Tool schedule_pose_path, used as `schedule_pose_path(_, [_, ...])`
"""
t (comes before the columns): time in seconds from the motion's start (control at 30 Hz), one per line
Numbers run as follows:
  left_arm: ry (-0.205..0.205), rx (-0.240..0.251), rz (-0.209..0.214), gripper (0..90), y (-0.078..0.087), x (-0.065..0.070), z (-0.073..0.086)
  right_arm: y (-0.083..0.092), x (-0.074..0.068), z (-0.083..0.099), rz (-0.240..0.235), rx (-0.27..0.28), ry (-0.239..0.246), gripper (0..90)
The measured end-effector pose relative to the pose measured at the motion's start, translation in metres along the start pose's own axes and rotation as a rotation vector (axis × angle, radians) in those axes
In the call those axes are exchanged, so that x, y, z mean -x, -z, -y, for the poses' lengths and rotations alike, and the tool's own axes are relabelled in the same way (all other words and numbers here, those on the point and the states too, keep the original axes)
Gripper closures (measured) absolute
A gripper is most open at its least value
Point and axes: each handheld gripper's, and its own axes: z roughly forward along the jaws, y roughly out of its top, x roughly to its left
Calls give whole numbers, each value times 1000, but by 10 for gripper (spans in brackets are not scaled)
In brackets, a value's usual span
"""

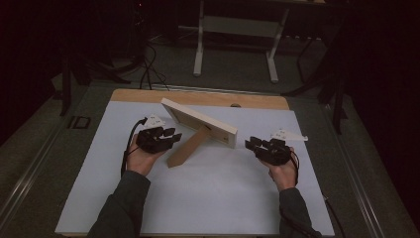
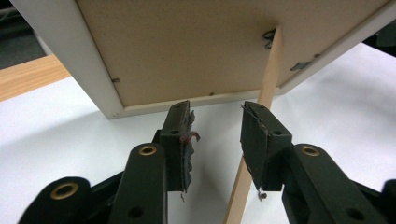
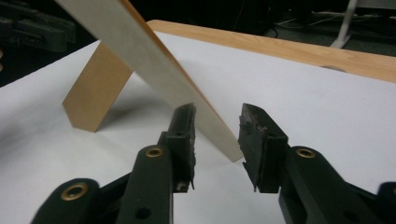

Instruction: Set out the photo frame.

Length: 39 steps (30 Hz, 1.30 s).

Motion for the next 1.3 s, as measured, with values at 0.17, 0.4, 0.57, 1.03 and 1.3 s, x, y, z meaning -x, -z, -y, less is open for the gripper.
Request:
schedule_pose_path(0.17, [21, 14, -4, 701, -1, 1, -5, -2, 2, -6, 48, 14, -15, 779])
schedule_pose_path(0.4, [82, 8, -33, 847, -6, -2, -11, -9, 2, -11, 70, 45, -47, 897])
schedule_pose_path(0.57, [106, 13, -43, 900, -8, -4, -16, -16, -1, -16, 72, 33, -37, 898])
schedule_pose_path(1.03, [122, 31, -53, 900, -19, 3, -33, -32, -9, -28, 52, 21, -29, 899])
schedule_pose_path(1.3, [131, 27, -61, 900, -21, 3, -38, -37, -12, -34, 45, 15, -17, 898])
